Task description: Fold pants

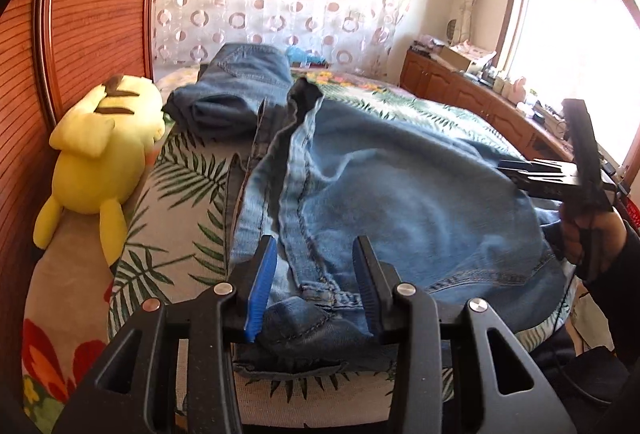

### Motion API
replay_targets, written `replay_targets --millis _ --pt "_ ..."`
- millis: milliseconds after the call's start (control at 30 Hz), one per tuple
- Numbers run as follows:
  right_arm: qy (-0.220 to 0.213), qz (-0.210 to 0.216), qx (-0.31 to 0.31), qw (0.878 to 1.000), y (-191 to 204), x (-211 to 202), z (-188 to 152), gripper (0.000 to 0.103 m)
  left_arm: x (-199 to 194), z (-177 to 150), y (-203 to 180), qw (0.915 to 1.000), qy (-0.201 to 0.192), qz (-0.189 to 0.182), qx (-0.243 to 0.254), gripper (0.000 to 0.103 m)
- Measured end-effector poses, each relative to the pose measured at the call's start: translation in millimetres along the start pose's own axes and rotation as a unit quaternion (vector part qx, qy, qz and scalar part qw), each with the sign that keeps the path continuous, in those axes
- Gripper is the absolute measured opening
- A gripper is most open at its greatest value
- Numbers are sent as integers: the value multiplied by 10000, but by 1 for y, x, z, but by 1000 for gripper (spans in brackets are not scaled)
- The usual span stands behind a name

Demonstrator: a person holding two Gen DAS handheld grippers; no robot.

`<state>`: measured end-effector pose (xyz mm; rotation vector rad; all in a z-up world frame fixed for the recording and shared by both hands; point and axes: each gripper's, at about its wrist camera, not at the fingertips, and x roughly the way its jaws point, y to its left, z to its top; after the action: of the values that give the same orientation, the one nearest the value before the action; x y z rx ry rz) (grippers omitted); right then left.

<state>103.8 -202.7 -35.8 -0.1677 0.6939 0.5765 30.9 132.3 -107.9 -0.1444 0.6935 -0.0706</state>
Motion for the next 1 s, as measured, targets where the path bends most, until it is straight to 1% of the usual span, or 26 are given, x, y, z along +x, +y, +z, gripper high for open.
replay_targets --millis 133,200,267,367,433,567,633,700,800,933,1000 --pt "59 -90 164 9998 -14 -2 -23 52 9 -6 0 9997 202 95 73 41" --pt "95 -113 192 9997 -17 -1 -30 52 13 -9 0 9995 277 127 115 41" --pt "129 -174 173 9996 -15 2 -29 52 13 -9 -1 9994 293 141 142 41" --pt "153 -154 186 9996 -13 3 -26 53 12 -11 -4 9992 301 155 189 41" --pt "151 -138 143 9997 -13 3 -23 55 12 -10 -5 9991 320 133 226 37" --pt "154 -242 67 9996 -8 12 -18 57 12 -11 -9 9988 357 94 308 30" --pt "141 -225 108 9996 -9 13 -17 57 12 -12 -12 9986 368 92 366 23" --pt "126 -221 140 9996 -9 13 -17 57 10 -13 -15 9983 375 69 433 21" --pt "110 -220 169 9996 -10 13 -17 57 3 -13 -17 9984 308 49 465 20" --pt "82 -227 246 9994 -13 11 -17 57 -21 -5 -11 9994 -94 118 325 20" --pt "75 -251 290 9992 -14 10 -18 57 -34 0 -6 9990 -285 217 264 19"
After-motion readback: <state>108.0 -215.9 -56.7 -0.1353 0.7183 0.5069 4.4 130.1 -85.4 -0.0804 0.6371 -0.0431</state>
